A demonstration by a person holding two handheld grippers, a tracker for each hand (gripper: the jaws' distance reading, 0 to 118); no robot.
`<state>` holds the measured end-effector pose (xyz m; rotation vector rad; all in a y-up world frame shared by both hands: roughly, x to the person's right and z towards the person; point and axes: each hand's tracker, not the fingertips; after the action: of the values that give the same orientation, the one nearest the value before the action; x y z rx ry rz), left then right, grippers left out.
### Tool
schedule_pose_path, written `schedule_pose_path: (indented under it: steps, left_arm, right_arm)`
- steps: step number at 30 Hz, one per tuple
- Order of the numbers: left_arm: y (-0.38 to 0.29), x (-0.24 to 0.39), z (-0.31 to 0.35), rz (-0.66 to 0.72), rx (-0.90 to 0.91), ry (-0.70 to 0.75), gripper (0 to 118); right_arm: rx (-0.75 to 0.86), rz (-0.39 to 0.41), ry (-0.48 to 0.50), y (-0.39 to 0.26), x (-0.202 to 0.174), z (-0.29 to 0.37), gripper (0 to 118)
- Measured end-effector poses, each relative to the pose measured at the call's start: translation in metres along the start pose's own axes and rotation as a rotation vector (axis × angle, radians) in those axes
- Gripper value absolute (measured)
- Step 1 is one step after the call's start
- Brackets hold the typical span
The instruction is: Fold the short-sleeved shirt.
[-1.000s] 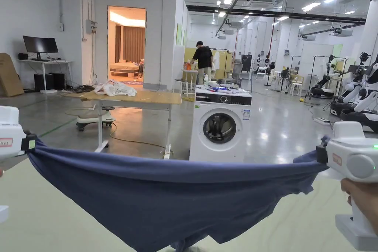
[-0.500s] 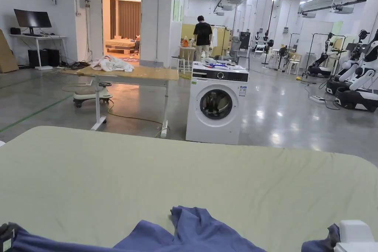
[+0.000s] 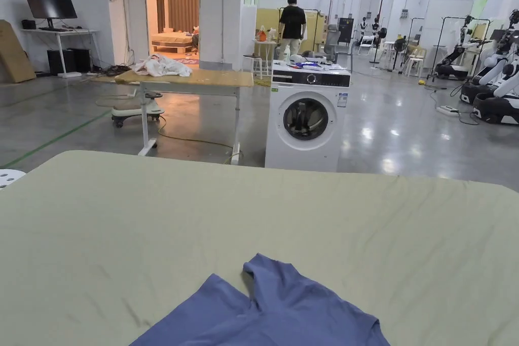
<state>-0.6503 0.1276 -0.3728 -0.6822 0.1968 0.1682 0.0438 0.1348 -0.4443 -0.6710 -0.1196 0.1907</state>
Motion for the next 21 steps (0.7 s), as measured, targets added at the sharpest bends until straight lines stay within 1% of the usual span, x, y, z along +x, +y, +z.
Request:
schedule_pose_path:
  steps: [2,3,5,6,7,8,11,13,16,18,20,21]
  left_arm:
    - [-0.007,0.003,-0.002,-0.024,-0.019,0.019,3]
    - [-0.007,0.004,-0.003,-0.028,-0.021,0.021,12]
    - [-0.005,0.009,0.001,-0.04,-0.012,0.046,30]
    - [-0.006,0.008,-0.003,-0.052,-0.003,0.06,44]
    - [-0.007,0.005,-0.007,-0.062,0.011,0.081,56]
    - [-0.002,0.008,-0.004,-0.071,0.039,0.088,56]
    - [0.016,0.028,0.008,-0.099,0.128,0.072,68]
    - [0.03,0.046,0.013,-0.115,0.195,0.034,68]
    - [0.05,0.08,0.026,-0.146,0.305,-0.016,68]
    - [0.062,0.103,0.03,-0.165,0.374,-0.02,67]
    - [0.072,0.126,0.038,-0.179,0.44,-0.029,63]
    - [0.075,0.134,0.04,-0.184,0.467,-0.043,58]
  right_arm:
    - [0.004,0.011,-0.001,-0.007,-0.004,0.001,14]
    - [0.013,0.018,-0.004,-0.008,-0.006,0.004,22]
    - [0.039,0.032,-0.015,-0.006,-0.008,0.011,51]
    - [0.064,0.032,-0.026,-0.003,-0.01,0.017,69]
    - [0.091,0.029,-0.029,0.001,-0.011,0.023,81]
    - [0.131,0.024,-0.031,0.007,-0.014,0.03,81]
    - [0.258,0.034,-0.046,0.027,-0.027,0.051,95]
    - [0.325,0.026,-0.028,0.043,-0.041,0.063,97]
    - [0.415,-0.041,0.023,0.065,-0.066,0.074,97]
    - [0.466,-0.082,0.046,0.078,-0.083,0.077,96]
    - [0.512,-0.111,0.057,0.088,-0.102,0.082,91]
    - [0.535,-0.124,0.065,0.092,-0.11,0.084,81]
